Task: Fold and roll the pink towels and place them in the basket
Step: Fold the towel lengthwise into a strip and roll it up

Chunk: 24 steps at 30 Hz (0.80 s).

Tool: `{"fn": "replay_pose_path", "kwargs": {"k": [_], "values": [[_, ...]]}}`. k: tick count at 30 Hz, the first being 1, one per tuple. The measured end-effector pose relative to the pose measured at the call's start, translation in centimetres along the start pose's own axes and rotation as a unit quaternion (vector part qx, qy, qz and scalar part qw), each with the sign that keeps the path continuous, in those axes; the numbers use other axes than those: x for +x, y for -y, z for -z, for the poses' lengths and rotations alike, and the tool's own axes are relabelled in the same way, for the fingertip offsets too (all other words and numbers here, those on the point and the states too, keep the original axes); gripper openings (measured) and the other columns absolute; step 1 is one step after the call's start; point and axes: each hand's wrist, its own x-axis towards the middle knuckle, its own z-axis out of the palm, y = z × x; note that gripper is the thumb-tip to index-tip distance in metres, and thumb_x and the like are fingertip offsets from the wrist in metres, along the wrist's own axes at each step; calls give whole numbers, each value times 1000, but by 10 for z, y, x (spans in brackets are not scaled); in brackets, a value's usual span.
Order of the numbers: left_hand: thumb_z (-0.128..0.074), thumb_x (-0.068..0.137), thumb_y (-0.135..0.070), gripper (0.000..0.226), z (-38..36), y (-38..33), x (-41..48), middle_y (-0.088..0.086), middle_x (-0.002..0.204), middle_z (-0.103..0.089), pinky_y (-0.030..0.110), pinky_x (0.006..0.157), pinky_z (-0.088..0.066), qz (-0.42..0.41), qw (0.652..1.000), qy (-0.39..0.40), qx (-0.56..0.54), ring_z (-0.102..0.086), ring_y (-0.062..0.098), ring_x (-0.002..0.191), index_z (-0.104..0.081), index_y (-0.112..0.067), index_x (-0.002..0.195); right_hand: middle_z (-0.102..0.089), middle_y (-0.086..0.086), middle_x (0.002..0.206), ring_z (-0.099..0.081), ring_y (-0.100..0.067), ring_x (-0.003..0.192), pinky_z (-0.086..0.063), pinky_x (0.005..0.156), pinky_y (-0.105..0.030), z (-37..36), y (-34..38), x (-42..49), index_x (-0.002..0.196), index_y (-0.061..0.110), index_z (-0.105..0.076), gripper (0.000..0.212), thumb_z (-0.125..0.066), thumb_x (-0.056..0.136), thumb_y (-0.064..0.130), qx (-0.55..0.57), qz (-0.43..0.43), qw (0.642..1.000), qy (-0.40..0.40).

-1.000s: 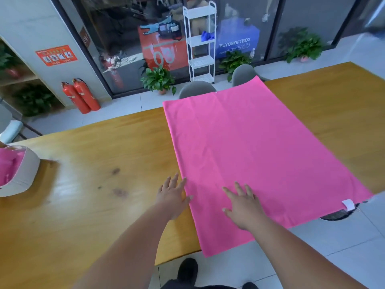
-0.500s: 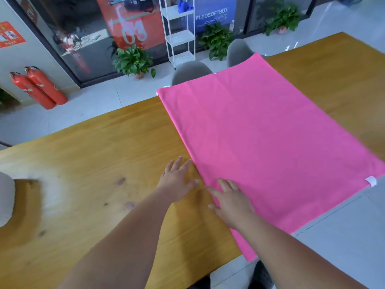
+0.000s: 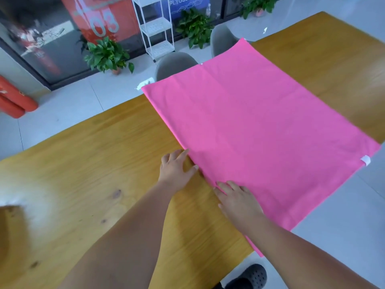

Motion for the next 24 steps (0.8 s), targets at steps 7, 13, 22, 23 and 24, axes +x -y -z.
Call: {"fn": "replay_pose_path", "kwargs": {"k": [7, 13, 22, 23, 24], "values": [[-58, 100, -60, 73, 14, -17, 32, 9, 158, -40, 54, 120, -34, 53, 992, 11, -110, -33, 36, 145, -29, -40, 164, -43, 16, 157, -45, -14, 140, -57, 96, -37, 17, 4, -7, 157, 29, -42, 58, -61, 103, 39, 112, -79, 989, -48], [-71, 101, -30, 72, 34, -38, 60, 3, 147, -54, 29, 78, -49, 79, 962, 22, -261, -56, 11, 93, -37, -24, 163, -50, 12, 144, -46, -17, 132, -57, 93, -36, 27, -7, -9, 157, 38, -41, 75, -55, 95, -2, 105, -99, 988, -51], [-73, 97, -29, 66, 45, -23, 42, 1, 144, -59, 49, 110, -52, 128, 928, 11, -349, -63, 24, 126, -46, -25, 158, -47, 12, 151, -44, -15, 137, -41, 115, -29, 31, 0, -23, 158, 29, -43, 57, -60, 104, 23, 123, -56, 988, -78], [-74, 95, -31, 68, 46, -20, 38, 1, 141, -61, 49, 108, -53, 130, 927, 9, -351, -64, 24, 123, -47, -25, 157, -45, 12, 153, -44, -14, 139, -39, 116, -30, 33, 2, -26, 159, 29, -42, 58, -61, 104, 33, 138, -52, 987, -71], [-76, 92, -34, 71, 47, -16, 33, 2, 140, -63, 50, 108, -54, 135, 926, 7, -351, -65, 24, 122, -49, -25, 157, -44, 12, 155, -43, -14, 141, -39, 117, -31, 33, 3, -29, 159, 29, -41, 62, -62, 103, 42, 147, -45, 986, -58]]}}
